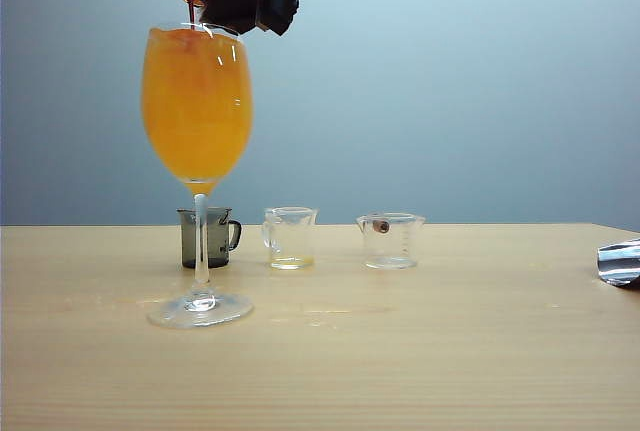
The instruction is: Pick up the fourth measuring cup from the left, pour the grenadine inside into the goblet, and finally put the measuring cup back in its original place.
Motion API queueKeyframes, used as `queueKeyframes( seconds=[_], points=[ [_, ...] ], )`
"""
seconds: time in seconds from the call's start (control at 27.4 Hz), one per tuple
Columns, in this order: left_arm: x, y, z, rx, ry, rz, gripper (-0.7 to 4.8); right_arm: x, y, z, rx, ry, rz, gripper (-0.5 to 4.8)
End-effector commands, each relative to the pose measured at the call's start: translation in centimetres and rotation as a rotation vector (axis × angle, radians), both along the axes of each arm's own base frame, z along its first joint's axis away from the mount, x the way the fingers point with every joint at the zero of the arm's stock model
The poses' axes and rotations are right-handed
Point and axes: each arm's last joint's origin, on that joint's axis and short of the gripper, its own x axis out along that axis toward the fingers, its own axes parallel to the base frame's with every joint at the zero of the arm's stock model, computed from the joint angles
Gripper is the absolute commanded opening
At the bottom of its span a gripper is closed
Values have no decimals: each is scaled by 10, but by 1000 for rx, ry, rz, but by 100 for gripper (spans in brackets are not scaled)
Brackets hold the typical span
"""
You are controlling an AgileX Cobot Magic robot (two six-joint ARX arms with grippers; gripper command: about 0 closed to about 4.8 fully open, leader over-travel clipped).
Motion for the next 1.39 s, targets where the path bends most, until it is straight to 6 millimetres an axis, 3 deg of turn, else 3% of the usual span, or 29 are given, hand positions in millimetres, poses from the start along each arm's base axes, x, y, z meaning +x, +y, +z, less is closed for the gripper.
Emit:
queueKeyframes(
  seconds=[0.04, 1.39],
  points=[
    [0, 0, 2, -9, -15, -1, -5, -1, 0, 5, 20, -24, 3, 39],
    [0, 0, 2, -9, -15, -1, -5, -5, 3, 2, -64, -71, 10, 40]
  ],
)
